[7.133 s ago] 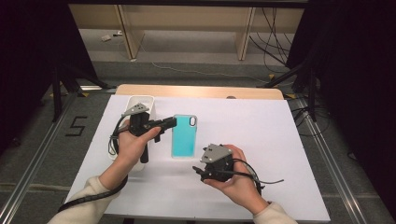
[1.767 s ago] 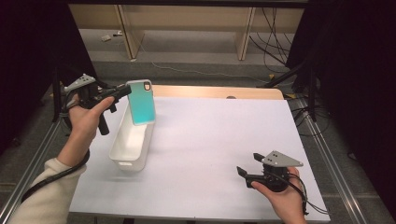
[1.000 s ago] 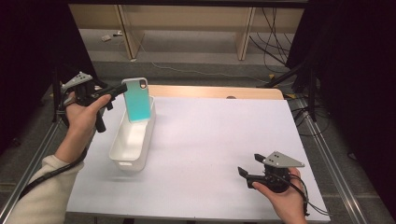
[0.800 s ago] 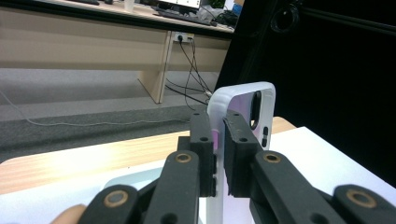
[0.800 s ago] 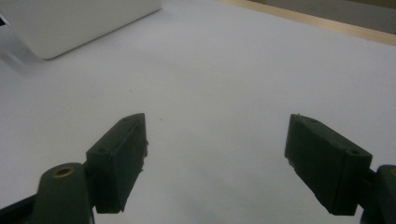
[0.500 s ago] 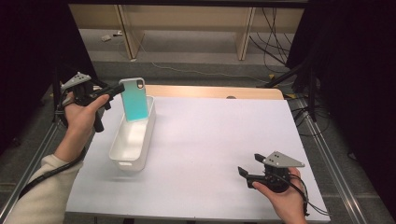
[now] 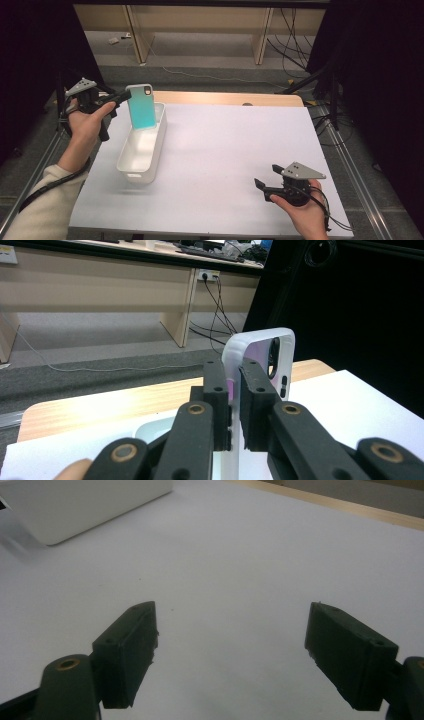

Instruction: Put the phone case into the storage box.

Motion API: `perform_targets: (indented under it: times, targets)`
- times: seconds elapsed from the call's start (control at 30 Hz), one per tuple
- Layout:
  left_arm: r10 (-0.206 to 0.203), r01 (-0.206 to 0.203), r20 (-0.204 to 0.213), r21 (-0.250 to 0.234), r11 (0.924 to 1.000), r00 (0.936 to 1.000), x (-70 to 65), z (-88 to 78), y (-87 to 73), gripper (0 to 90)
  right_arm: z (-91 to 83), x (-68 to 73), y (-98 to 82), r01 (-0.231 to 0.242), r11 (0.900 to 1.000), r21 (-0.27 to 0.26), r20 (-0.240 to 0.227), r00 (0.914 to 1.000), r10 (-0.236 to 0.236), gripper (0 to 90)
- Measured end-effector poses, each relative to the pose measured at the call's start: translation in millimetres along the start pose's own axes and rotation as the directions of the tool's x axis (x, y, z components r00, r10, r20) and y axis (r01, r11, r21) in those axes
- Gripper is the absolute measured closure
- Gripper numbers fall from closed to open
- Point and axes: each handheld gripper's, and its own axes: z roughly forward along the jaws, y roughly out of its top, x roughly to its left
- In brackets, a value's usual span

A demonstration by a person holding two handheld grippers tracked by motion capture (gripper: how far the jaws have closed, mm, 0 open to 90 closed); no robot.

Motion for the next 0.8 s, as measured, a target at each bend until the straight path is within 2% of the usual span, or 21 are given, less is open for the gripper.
perform_targets:
  times: [0.23, 0.33, 0.43, 0.6, 0.7, 0.73, 0.8]
  targets:
    - [0.002, -0.002, -0.003, 0.004, 1.0, 1.0, 3.1, 1.2, 0.1, 83.0, 0.4, -0.2, 0.0, -0.002, 1.0, -0.006, 0.003, 1.0, 0.002, 22.3]
    - [0.014, -0.014, 0.009, -0.001, 0.9999, 0.9999, 4.3, 2.3, 0.2, 83.0, 0.6, 0.2, -0.3, -0.001, 1.0, -0.013, 0.003, 1.0, 0.001, 22.2]
    - [0.015, -0.015, 0.008, 0.002, 0.9999, 0.9999, 4.9, 3.9, 1.1, 83.0, 0.5, -0.4, -0.2, 0.012, 1.0, -0.022, 0.012, 0.9999, -0.012, 22.2]
    - [0.022, -0.022, 0.007, 0.003, 0.9998, 0.9997, 5.5, 6.5, 2.5, 83.0, 0.4, -1.5, -0.2, 0.008, 1.0, -0.018, 0.009, 0.9999, -0.008, 22.2]
    - [0.021, -0.021, 0.006, 0.001, 0.9998, 0.9998, 5.4, 8.4, 3.6, 83.0, 1.3, -1.2, -0.4, -0.013, 1.0, -0.024, -0.004, 0.9999, 0.012, 22.2]
    - [0.023, -0.023, 0.004, -0.004, 0.9997, 0.9997, 5.3, 8.6, 3.9, 83.0, 0.3, -2.1, -0.2, 0.001, 1.0, -0.024, 0.012, 0.9999, -0.001, 22.2]
    - [0.026, -0.026, 0.002, -0.002, 0.9997, 0.9997, 5.0, 8.9, 5.1, 83.0, -0.5, -1.8, -0.1, -0.012, 1.0, -0.024, 0.008, 0.9999, 0.012, 22.2]
